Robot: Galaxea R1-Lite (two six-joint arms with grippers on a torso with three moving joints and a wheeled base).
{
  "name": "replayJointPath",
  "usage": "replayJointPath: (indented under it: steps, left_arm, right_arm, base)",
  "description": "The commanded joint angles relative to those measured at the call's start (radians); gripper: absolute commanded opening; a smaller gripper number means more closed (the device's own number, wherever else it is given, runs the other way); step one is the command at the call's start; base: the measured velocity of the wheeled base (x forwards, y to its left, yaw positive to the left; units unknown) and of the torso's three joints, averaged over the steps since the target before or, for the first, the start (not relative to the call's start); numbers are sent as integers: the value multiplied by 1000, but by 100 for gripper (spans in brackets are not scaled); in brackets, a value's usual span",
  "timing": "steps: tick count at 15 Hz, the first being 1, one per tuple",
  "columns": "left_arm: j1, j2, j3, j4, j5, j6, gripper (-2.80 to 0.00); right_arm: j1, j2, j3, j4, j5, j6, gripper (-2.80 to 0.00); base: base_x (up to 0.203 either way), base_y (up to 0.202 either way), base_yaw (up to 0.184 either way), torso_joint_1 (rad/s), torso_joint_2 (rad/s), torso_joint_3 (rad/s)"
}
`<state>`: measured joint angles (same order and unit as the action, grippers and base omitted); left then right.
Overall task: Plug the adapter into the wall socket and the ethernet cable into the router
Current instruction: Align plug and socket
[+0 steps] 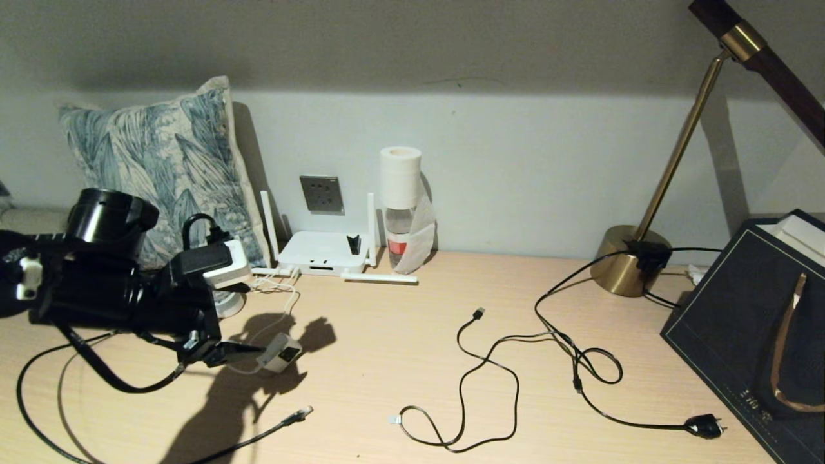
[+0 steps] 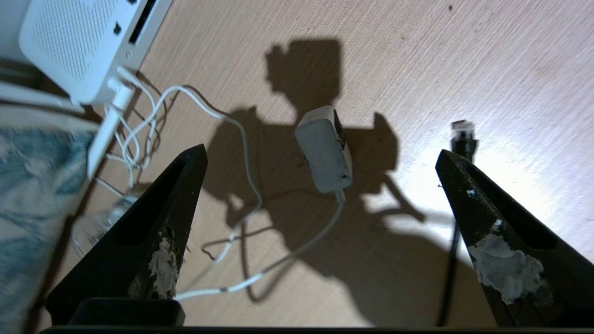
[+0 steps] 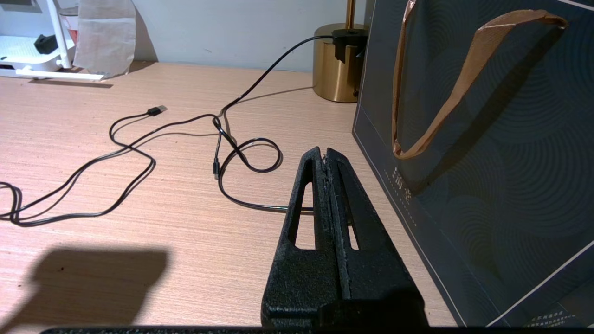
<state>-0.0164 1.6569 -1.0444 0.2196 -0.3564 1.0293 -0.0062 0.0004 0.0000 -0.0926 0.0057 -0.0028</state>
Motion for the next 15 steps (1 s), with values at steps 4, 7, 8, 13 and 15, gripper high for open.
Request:
replayJointPath:
  steps: [4,7,8,13,15]
  left_arm:
    - [1,106,35,-50,-32,42,0]
    - [-5,159,54,-97,-38,-46,0]
    - [-6,166,54,-96,-38,-90,0]
    - [-12,207,47,-98,-22,-170,0]
    - [-11,231,48,-99,-15,-171,0]
  right_arm:
    - [0,1,35,-1,0,0,-280]
    - [0,1,35,-1,0,0,-280]
    - [0,1,35,-1,0,0,-280]
    - [0,1,35,-1,0,0,-280]
    - [0,1,35,-1,0,0,-280]
  base:
    - [0,0,0,0,0,0]
    - [0,0,0,0,0,0]
    - [0,0,0,0,0,0]
    - [0,0,0,0,0,0]
    - [0,0,0,0,0,0]
